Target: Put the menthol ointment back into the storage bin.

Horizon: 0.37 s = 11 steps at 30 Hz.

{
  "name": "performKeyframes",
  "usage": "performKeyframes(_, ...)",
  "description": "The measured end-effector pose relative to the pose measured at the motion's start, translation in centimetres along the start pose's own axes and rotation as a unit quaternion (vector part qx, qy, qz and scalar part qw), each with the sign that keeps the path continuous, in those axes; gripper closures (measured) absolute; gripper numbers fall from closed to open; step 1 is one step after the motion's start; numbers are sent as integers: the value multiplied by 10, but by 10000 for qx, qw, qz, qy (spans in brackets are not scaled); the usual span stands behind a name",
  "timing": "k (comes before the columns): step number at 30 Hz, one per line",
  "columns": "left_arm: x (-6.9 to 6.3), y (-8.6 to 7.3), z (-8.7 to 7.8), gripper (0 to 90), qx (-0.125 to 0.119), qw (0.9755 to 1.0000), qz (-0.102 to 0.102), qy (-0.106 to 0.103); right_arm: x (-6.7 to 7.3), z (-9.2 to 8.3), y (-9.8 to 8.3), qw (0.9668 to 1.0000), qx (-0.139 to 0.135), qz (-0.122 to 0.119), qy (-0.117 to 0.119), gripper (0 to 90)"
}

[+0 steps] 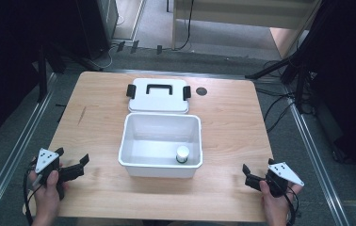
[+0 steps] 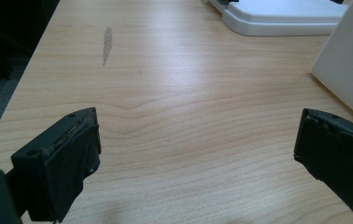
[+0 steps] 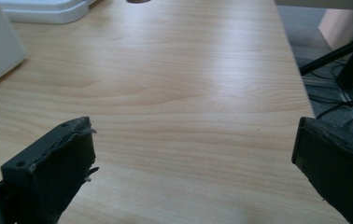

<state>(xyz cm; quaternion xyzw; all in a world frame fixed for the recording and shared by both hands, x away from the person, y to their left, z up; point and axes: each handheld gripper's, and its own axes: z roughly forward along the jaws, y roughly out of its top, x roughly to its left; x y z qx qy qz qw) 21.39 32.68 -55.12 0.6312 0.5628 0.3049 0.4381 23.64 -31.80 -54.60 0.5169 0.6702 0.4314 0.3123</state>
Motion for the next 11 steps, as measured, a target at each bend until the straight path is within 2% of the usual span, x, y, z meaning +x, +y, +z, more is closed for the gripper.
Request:
performKeyframes(3, 1, 0, 0, 12, -9, 10000, -35, -60, 1, -2, -1, 10000, -60, -1, 18, 0)
performKeyframes(4, 2, 0, -1, 28, -1, 10000, -70, -68, 0, -1, -1, 9999, -111, 36, -58, 0)
performKeyframes(5, 2, 0, -1, 74, -1, 10000, -70, -68, 0, -1, -1, 9999, -111, 36, -58, 0)
performKeyframes(6, 2, 0, -1, 74, -4, 9999, -110, -21, 0, -1, 0, 9999, -104, 49, -51, 0)
performKeyframes(7, 2, 0, -1, 143, 41, 9999, -129, 35, -1, -1, 0, 9999, -107, 81, -30, 0)
performKeyframes(8, 3, 0, -1, 167, 82, 9998, -164, 25, -2, -1, 0, 9999, -126, 103, -25, 0)
performKeyframes(9, 5, 0, -1, 160, 60, 9997, -213, -69, -3, -1, 0, 9998, -148, 153, 9, 0)
performKeyframes(11, 5, 0, -1, 152, 39, 9997, -245, -83, -3, -1, 0, 9998, -127, 157, 21, 0)
